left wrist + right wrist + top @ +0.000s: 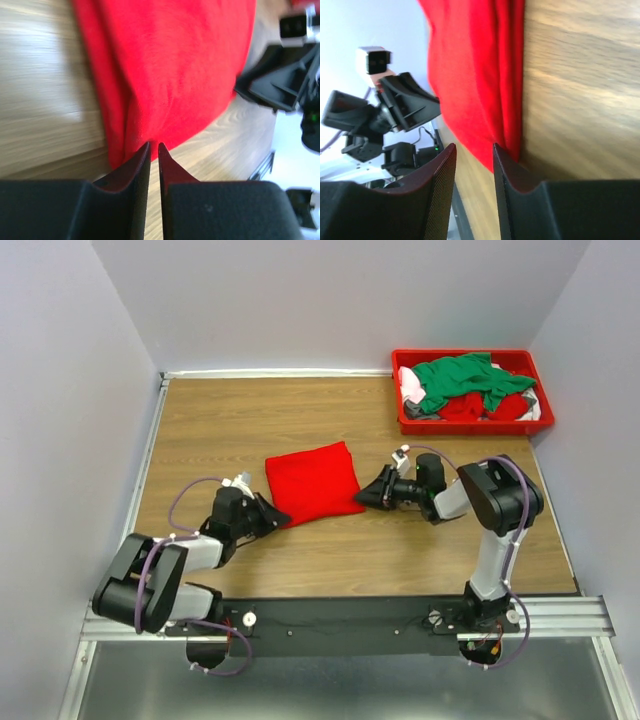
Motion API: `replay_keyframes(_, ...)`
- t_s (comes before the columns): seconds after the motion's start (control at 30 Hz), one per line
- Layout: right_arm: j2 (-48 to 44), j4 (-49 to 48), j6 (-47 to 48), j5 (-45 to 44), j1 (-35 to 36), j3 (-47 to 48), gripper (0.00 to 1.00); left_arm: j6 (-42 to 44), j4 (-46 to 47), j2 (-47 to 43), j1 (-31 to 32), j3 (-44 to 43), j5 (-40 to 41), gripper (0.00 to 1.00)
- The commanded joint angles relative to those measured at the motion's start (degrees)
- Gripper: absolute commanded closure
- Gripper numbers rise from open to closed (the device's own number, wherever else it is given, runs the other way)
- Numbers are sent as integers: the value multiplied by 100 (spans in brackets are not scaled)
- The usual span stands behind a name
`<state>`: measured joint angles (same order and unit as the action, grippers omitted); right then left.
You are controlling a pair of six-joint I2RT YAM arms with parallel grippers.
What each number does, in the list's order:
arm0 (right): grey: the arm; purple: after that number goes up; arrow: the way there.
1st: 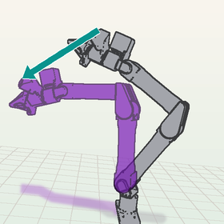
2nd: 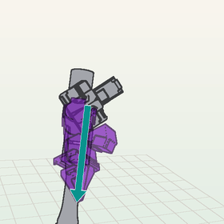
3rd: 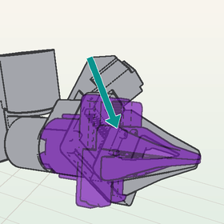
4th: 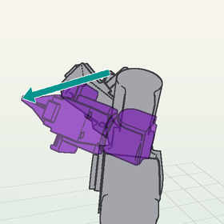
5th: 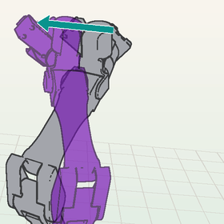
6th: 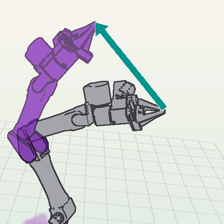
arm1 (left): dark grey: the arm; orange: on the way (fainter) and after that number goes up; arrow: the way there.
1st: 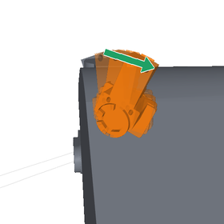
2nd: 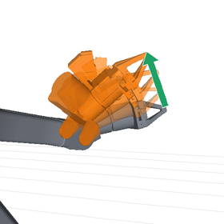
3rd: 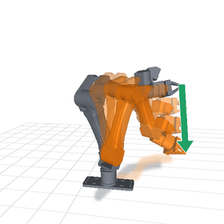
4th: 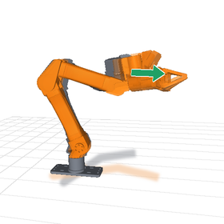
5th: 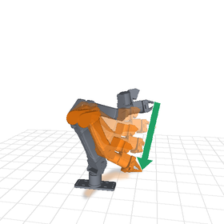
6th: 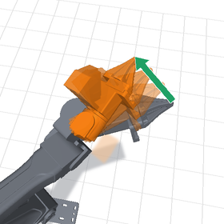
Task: Fold and stack the t-shirts
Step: Fold the tshirt
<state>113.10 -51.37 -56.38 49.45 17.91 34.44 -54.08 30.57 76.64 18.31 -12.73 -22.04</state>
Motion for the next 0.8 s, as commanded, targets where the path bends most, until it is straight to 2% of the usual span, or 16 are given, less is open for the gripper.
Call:
replay_keyframes(0.0, -612, -242, -153, 187, 19, 88, 57, 12, -417, -621, -380, 315, 156, 82)
replay_keyframes(0.03, -727, -189, -224, 196, 80, 168, 56, 47, -594, -815, -380, 254, 191, 82)
replay_keyframes(0.17, -904, -180, -645, 91, 869, 721, 53, 301, -1892, -2018, -380, -325, 542, 70)
replay_keyframes(0.37, -53, -180, -830, -418, 1820, 1714, 52, 732, -3274, -2935, -556, -1055, 1358, 61)
replay_keyframes(0.5, 721, -180, -1050, -857, 1935, 1874, 52, 1214, -3847, -3287, -618, -1372, 1817, 59)
replay_keyframes(0.63, 1284, -180, -1033, -1043, 1935, 1839, 52, 1558, -4146, -3550, -626, -1679, 2098, 51)
replay_keyframes(0.7, 1347, -162, -1015, -1025, 1944, 1830, 52, 1778, -4208, -3726, -626, -1864, 2212, 43)
replay_keyframes(0.77, 1181, -75, -1050, -938, 1935, 1795, 50, 2005, -4321, -3884, -626, -2118, 2599, 27)
